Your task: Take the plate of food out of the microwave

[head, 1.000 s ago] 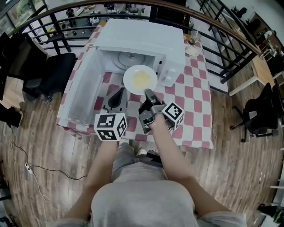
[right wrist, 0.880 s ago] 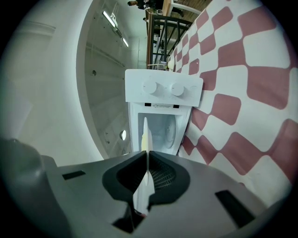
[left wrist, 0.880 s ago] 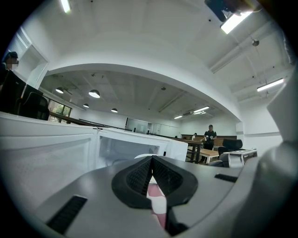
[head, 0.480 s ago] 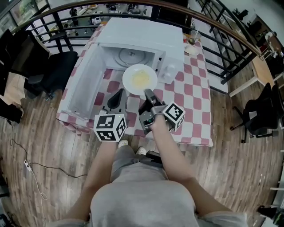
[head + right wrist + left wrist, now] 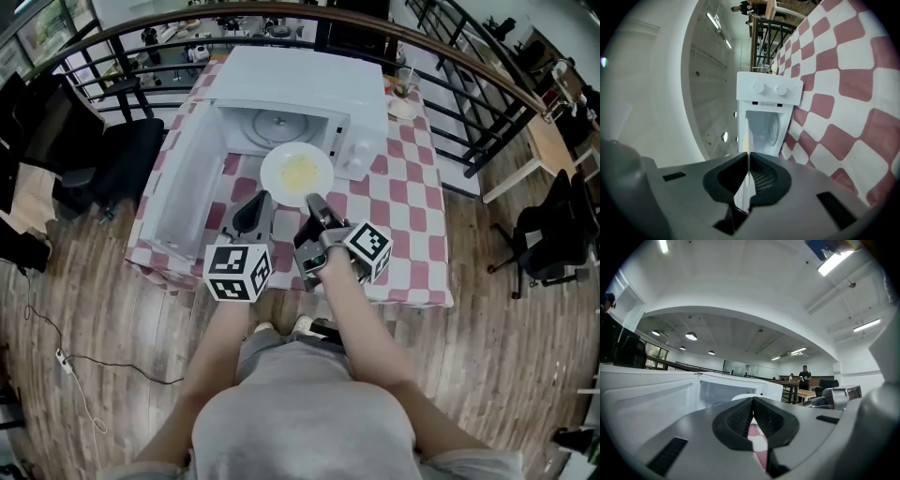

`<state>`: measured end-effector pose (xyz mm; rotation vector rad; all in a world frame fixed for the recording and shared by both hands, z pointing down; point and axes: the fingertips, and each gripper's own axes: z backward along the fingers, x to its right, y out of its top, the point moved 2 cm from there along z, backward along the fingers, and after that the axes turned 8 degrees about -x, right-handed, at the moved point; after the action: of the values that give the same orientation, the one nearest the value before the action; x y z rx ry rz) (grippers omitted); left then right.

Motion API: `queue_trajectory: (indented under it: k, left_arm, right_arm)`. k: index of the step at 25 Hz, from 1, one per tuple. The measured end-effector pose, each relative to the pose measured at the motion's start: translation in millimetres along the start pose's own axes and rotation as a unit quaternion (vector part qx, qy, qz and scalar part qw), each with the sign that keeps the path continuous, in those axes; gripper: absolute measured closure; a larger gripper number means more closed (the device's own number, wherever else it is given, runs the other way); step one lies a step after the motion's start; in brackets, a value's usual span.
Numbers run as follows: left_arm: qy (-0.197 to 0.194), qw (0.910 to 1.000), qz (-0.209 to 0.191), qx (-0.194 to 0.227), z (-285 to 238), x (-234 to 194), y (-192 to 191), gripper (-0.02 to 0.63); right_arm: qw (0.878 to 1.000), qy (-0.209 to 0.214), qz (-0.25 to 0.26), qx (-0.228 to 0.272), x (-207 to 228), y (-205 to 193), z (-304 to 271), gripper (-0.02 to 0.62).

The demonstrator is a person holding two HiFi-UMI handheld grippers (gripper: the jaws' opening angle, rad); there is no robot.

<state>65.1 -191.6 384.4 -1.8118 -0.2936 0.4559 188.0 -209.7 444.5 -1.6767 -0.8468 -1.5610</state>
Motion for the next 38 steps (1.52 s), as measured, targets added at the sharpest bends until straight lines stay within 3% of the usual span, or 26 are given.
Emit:
queue_trajectory:
  k: [15, 38]
  left_arm:
    - [-0.031, 0.9993, -0.018, 0.013, 4.3, 0.1, 9.3, 0.603]
    - [-0.031, 0.9992, -0.005, 0.026, -2.8, -4.8, 13.8, 0.602]
  right_arm:
    - [0.998, 0.025, -0.017, 0.062, -10.5, -2.1, 7.5, 0.560]
    - [0.998, 0.023, 0.000, 0.064, -15.2, -1.4, 10.3, 0.560]
